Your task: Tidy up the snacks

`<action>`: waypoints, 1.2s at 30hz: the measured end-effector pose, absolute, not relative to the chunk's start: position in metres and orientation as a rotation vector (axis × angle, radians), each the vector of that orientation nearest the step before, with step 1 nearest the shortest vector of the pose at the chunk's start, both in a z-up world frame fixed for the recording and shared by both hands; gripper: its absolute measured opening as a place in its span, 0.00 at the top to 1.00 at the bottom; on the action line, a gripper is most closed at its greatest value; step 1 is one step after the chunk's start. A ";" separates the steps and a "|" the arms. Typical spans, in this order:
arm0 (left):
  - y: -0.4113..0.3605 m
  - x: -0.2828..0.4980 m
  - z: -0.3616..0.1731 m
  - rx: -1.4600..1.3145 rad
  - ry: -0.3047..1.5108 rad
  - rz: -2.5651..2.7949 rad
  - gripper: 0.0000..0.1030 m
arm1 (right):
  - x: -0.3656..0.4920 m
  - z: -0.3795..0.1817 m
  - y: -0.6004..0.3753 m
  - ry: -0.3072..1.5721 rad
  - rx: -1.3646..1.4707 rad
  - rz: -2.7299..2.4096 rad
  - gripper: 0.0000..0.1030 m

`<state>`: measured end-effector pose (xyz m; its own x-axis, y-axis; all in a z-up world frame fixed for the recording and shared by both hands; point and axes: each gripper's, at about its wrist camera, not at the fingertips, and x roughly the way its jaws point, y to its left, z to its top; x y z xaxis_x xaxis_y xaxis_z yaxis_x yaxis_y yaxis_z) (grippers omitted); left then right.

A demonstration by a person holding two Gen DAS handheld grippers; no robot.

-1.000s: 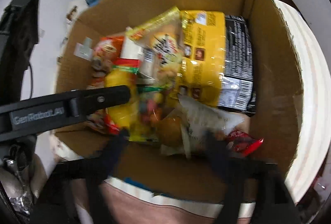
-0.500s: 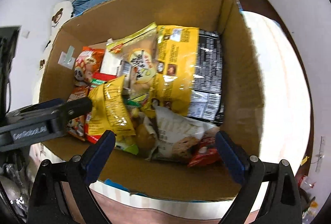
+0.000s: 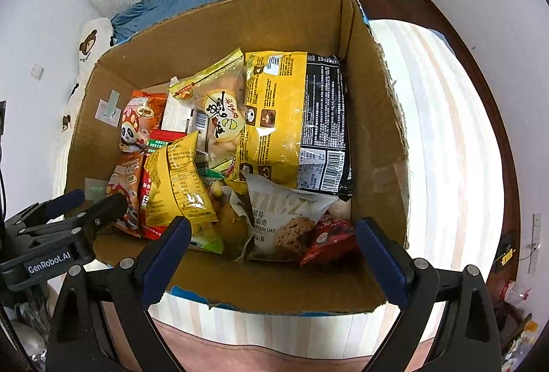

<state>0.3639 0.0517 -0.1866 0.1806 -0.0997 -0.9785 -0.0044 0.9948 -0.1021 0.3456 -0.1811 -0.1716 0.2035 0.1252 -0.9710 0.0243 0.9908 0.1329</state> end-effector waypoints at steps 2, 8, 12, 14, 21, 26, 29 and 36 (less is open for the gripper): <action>0.051 0.361 -0.183 -0.083 1.376 -0.064 0.09 | 0.343 -0.168 -0.181 1.360 0.123 0.063 0.04; 0.051 0.349 -0.166 -0.068 1.331 -0.055 0.09 | 0.331 -0.153 -0.180 1.325 0.118 0.067 0.04; 0.050 0.332 -0.143 -0.060 1.255 -0.050 0.09 | 0.316 -0.131 -0.178 1.275 0.112 0.077 0.04; 0.049 0.321 -0.131 -0.059 1.216 -0.047 0.09 | 0.305 -0.117 -0.178 1.232 0.102 0.076 0.04; 0.048 0.258 -0.086 -0.057 1.082 -0.056 0.09 | 0.245 -0.066 -0.177 1.092 0.066 0.067 0.03; 0.050 0.214 -0.058 -0.059 1.011 -0.059 0.09 | 0.194 -0.026 -0.182 1.004 0.071 0.079 0.03; 0.050 0.189 -0.042 -0.048 0.968 -0.046 0.09 | 0.165 -0.002 -0.184 0.961 0.073 0.091 0.03; 0.051 0.140 -0.008 -0.034 0.890 -0.027 0.09 | 0.105 0.043 -0.188 0.863 0.067 0.097 0.02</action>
